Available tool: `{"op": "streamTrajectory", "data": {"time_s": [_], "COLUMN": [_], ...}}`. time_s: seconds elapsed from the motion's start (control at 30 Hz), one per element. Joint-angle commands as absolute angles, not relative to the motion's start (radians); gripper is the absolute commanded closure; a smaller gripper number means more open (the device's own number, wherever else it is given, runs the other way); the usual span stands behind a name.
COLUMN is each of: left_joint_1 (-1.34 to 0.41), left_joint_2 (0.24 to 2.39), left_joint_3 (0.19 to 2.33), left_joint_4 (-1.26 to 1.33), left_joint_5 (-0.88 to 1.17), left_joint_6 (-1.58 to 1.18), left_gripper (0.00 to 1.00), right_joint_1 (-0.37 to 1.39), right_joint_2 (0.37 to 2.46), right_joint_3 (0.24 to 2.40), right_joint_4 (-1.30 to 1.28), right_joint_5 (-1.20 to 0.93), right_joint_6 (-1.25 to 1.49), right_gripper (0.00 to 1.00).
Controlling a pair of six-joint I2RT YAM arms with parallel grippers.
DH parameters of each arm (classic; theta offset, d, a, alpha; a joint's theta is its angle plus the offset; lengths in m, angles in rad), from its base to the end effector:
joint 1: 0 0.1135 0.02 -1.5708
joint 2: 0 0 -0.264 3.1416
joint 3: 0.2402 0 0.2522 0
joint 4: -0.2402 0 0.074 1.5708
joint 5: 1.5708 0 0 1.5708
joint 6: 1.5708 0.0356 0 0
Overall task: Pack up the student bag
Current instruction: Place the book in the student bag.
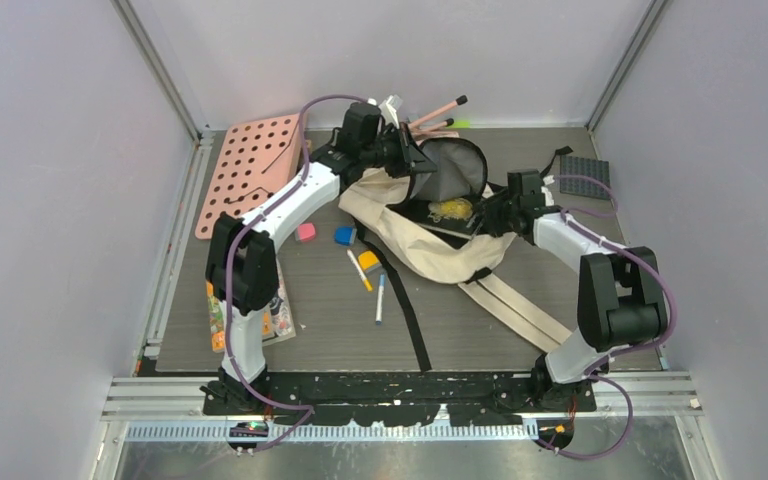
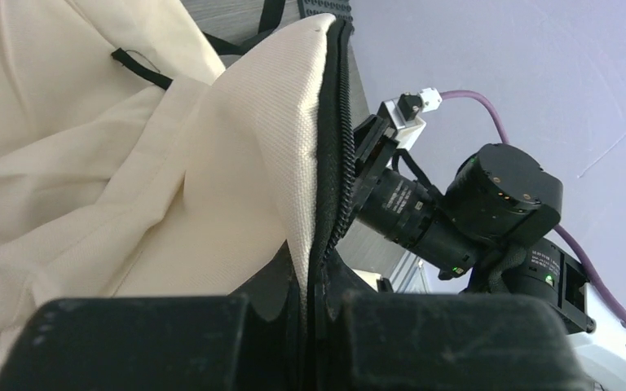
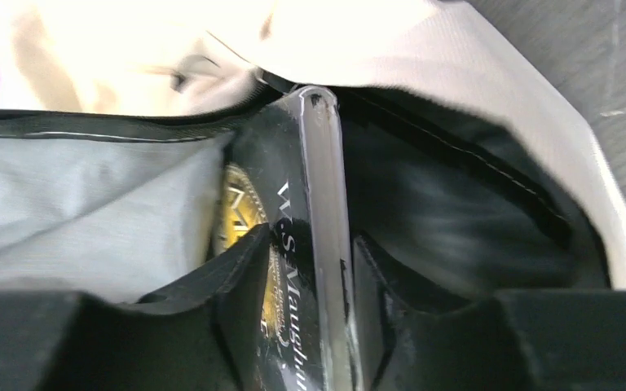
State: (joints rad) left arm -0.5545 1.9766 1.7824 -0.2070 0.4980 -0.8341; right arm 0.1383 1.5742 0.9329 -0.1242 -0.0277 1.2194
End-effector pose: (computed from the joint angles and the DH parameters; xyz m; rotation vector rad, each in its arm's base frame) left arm 0.3932 -0.2635 0.3265 0.0593 2.1968 -1.3415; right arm 0.3288 0.0468 0.2031 1.2462 2.1044 0.6804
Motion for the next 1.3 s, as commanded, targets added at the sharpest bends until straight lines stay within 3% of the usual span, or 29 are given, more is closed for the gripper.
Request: {"op": "streamTrajectory", "data": {"time_s": [0.0, 0.17, 0.53, 0.93, 1.27], "left_joint_1": [-0.565, -0.565, -0.561, -0.560, -0.559], "left_joint_2": [1.951, 1.943, 1.911, 1.908, 1.919], "left_joint_3": [1.767, 1.750, 1.727, 1.736, 1.752], "left_joint_4": [-0.119, -0.128, -0.174, -0.215, -0.234], "left_joint_5": [0.519, 0.520, 0.500, 0.501, 0.507], "left_joint_6": [-0.828, -0.815, -0.770, -0.741, -0.736], "left_gripper": [1.00, 1.00, 1.00, 1.00, 1.00], "right_joint_1": [0.178, 0.178, 0.178, 0.196, 0.196], "right_joint_2": [1.610, 1.583, 1.520, 1.447, 1.564], "right_joint_3": [0.965, 1.014, 1.075, 1.178, 1.091], "right_joint_4": [-0.268, -0.327, -0.362, -0.706, -0.640], "right_joint_5": [-0.003, 0.083, 0.105, 0.287, 0.034], "right_joint_6": [1.113, 1.031, 0.849, 0.595, 0.542], "right_gripper": [0.49, 0.38, 0.37, 0.36, 0.34]}}
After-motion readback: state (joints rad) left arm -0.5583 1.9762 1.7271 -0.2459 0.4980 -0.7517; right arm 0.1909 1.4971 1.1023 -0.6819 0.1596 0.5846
